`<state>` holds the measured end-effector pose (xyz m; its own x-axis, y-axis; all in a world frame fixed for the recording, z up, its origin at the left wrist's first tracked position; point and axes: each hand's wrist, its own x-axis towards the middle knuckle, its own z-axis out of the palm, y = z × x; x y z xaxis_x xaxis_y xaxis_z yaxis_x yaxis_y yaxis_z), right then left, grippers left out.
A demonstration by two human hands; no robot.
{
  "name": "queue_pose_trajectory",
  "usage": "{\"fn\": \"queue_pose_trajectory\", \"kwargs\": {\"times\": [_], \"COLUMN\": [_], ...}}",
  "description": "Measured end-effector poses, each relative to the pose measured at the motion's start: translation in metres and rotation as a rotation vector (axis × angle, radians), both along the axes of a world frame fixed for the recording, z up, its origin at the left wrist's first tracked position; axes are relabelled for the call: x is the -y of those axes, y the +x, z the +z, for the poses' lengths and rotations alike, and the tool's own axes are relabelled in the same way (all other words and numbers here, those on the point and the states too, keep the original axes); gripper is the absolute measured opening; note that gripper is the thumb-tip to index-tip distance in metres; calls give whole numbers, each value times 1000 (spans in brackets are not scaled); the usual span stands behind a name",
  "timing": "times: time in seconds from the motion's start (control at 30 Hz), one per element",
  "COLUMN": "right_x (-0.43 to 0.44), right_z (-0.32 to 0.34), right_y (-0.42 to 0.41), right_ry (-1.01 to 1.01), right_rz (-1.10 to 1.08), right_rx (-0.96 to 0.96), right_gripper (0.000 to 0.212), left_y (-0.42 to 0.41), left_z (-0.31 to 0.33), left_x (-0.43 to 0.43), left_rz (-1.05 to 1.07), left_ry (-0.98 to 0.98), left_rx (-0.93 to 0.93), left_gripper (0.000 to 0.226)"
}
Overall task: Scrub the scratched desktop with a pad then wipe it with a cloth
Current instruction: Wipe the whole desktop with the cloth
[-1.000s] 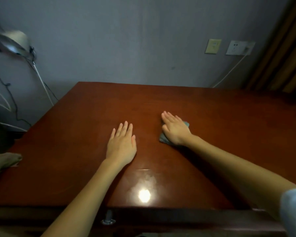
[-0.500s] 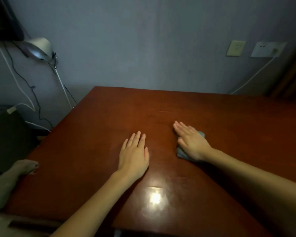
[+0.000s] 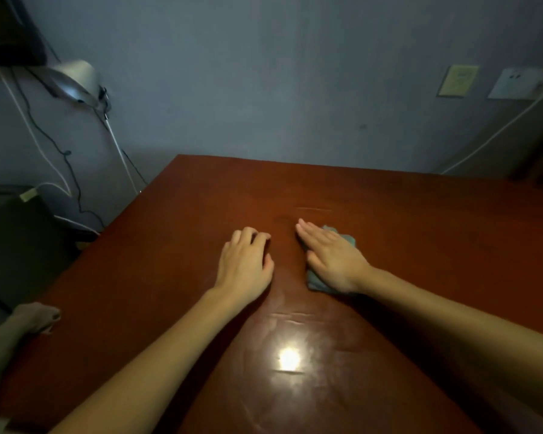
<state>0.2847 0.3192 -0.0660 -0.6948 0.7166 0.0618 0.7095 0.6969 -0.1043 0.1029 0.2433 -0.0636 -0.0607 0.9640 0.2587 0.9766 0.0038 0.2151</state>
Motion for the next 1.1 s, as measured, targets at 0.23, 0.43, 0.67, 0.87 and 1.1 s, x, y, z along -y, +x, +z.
{"fn": "queue_pose_trajectory", "kwargs": {"times": [0.23,0.43,0.67,0.87,1.1], "right_x": [-89,-105,-122,-203,-151], "right_z": [7,4,8,8,0], "right_y": [-10,-71,2,-35,-59], "right_ry": [-29,-15,-20,-49,-8], "right_rz": [-340,-280,-140,-366,-131], "right_rx": [29,45,43,64,28], "right_gripper": [57,58,70,56,55], "left_y": [-12,-5,4,3,4], "left_z": [-1,4,-8,-16,-13], "left_x": [-46,-95,-134,-136,-136], "left_rz": [-42,-11,-17,4,4], "left_ry": [-175,-222,-206,-140,-146], "left_rx": [89,86,60,74,58], "left_gripper": [57,54,55,55,57]}}
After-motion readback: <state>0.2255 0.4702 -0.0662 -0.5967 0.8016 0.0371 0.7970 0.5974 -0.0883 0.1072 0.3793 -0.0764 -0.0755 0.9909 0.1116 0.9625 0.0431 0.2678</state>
